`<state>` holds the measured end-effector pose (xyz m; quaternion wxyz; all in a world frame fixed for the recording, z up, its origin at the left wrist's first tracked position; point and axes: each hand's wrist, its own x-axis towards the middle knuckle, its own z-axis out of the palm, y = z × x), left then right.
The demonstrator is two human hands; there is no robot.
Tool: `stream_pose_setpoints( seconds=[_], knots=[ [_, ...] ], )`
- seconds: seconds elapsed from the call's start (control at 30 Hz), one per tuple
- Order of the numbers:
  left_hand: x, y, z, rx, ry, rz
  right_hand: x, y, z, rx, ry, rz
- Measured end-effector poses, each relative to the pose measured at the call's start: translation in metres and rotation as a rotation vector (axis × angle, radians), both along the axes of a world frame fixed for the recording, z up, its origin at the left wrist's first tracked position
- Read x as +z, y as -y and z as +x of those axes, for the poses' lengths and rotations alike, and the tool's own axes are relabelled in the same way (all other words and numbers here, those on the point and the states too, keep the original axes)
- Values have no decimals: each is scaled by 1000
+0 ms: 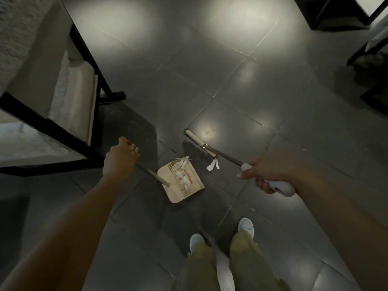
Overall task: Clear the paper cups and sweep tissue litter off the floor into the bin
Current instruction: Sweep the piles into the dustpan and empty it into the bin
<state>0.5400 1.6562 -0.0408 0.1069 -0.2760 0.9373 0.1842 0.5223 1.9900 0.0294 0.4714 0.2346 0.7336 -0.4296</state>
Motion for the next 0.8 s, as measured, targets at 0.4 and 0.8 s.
stream_pose_setpoints(
  seconds=[0.4, 0.8],
  knots=[
    [-11, 2, 8, 109, -15, 32, -60, 20, 22, 349, -41, 161],
    [-6, -10, 25, 156, -62, 42, 15, 8, 7, 1, 254, -163]
  ],
)
